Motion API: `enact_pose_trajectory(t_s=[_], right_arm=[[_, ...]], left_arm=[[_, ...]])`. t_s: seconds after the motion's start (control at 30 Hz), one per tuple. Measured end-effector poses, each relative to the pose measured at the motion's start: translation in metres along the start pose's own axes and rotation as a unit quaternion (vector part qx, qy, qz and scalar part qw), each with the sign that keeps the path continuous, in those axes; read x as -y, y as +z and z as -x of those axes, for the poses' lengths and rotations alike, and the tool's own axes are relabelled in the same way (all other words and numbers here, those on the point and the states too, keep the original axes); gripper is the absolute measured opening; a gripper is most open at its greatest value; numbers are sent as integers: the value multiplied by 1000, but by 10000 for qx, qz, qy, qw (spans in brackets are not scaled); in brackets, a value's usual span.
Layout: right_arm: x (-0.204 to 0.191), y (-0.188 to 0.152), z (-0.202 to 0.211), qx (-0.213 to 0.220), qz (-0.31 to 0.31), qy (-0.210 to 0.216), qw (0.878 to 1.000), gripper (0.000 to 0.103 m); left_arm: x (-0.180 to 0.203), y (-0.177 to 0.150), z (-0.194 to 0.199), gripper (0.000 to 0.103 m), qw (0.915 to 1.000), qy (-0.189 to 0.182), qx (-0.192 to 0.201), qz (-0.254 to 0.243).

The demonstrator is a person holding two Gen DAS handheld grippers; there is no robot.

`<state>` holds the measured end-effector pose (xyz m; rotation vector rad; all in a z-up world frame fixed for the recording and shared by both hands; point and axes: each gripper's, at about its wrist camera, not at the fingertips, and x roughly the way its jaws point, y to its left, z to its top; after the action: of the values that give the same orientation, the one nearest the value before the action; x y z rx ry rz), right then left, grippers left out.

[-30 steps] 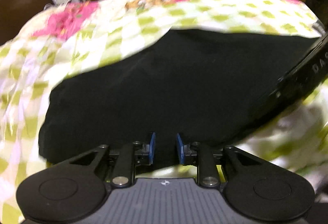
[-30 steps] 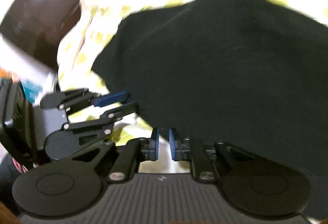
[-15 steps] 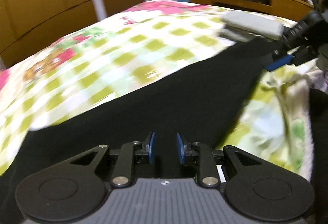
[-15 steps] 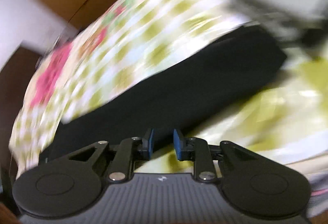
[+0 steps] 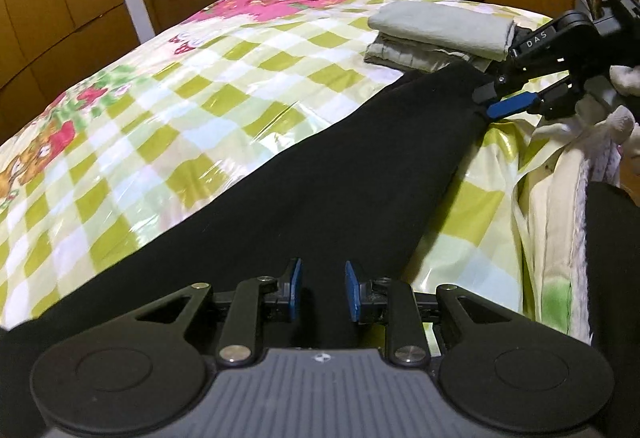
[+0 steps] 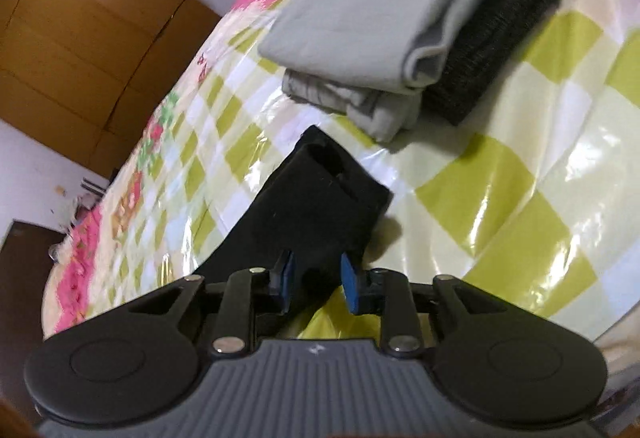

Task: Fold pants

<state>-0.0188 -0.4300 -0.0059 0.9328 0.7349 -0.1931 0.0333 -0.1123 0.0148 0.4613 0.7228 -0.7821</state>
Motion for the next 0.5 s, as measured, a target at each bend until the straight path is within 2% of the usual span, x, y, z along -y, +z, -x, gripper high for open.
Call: enact_pose_trajectory(t_s=[0.1,0.23,0.5], right_arm=[[5,2,9,191,-138,84,9997,27],[10,5,19,500,-116,-130,9986,28],[4,12,3,225,-4,-138,9997,29]], left_arm=[[4,5,-3,38,10000,-59,31,-40],[7,9,-7,38,9999,-131,103,-26],[12,10,-9,38,9996,-223,159,-27]])
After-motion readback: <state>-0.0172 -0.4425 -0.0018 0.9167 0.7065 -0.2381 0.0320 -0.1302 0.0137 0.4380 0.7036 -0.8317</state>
